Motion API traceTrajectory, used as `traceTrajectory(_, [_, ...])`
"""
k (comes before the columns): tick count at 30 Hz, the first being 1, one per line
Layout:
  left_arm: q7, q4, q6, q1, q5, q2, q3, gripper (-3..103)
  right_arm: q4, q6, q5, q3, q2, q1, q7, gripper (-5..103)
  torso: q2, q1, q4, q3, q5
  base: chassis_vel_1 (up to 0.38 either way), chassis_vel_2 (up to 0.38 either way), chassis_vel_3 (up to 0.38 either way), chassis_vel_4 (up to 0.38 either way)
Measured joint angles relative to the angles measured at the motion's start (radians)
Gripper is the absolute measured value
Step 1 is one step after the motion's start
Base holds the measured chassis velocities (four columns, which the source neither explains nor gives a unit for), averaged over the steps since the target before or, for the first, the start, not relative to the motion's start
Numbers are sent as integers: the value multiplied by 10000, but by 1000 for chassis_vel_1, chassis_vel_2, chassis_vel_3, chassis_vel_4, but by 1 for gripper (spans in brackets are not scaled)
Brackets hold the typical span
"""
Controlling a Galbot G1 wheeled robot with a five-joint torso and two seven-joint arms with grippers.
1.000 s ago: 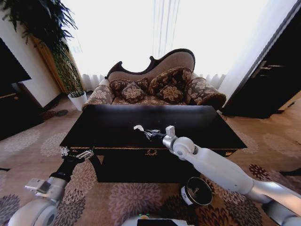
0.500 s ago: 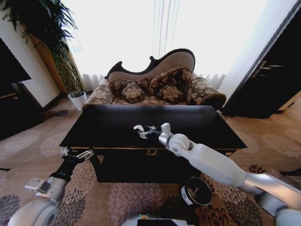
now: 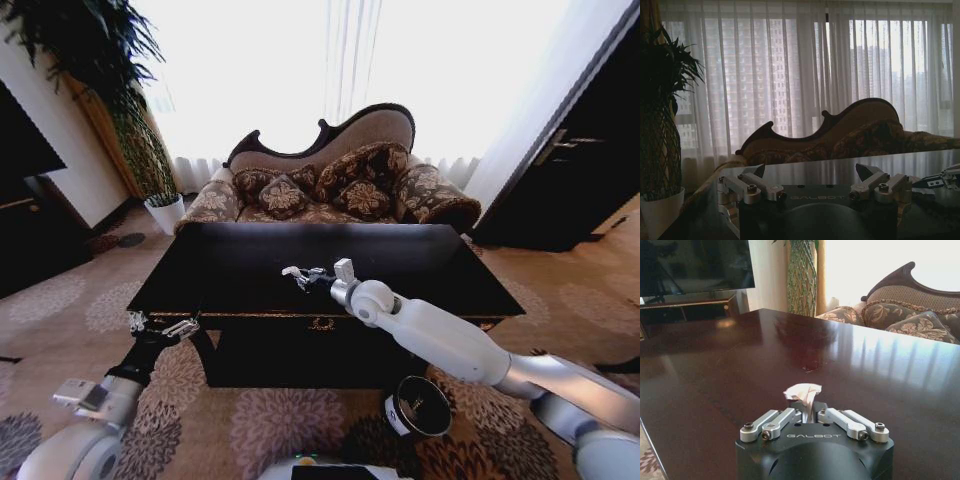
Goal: Move to the front of the table and place the trash on the table into the trash bin.
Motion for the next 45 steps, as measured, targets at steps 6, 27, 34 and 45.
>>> traceTrajectory(6, [0,0,0,0,0,0,0,100,245,1,80,275,-180,-225,42,1,0,0,0,0,0,0,0,0,0])
traceTrajectory(27, [0,0,0,0,0,0,0,100,2799,923,-761,7808,-1720,-6987,-553,0,1,-3,-6,-2,5,0,0,0,0])
traceTrajectory(34, [0,1,0,0,0,-1,0,100,3315,2228,-2382,10870,-452,-10228,-1185,0,1,-2,0,-2,-1,0,0,0,0])
traceTrajectory(45, [0,0,0,0,0,0,-1,100,2923,5468,-5318,13041,1701,-13094,-2197,0,2,-2,0,-2,0,0,0,0,0])
